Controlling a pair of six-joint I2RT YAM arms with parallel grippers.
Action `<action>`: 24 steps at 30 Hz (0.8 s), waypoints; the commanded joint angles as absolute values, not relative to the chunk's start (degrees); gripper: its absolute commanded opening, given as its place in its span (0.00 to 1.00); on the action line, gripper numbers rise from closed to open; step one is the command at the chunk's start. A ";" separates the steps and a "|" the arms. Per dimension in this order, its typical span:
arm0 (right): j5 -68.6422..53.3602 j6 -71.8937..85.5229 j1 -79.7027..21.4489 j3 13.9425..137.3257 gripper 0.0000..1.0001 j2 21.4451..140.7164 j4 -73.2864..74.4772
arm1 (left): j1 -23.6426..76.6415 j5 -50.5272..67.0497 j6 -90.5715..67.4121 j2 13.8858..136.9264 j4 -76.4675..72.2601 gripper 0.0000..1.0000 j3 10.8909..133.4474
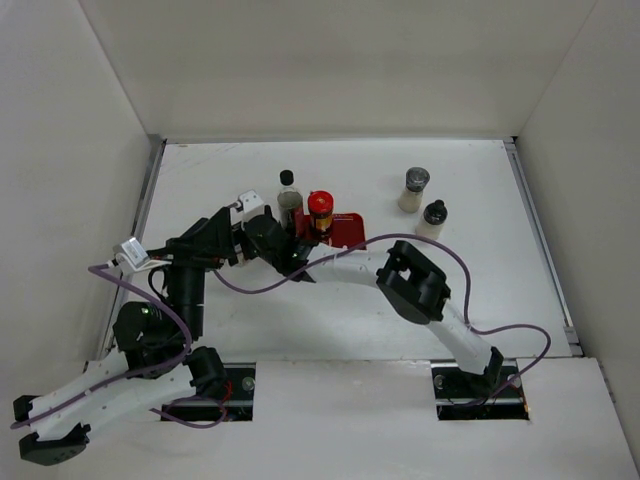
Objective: Organize the condiment bottles
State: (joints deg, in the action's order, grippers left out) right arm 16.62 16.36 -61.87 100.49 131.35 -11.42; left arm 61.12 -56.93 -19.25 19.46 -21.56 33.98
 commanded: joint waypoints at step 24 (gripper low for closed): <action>25.40 16.35 -66.13 72.19 0.39 103.57 -29.17 | 61.65 -56.34 -17.84 22.32 -24.96 0.79 31.91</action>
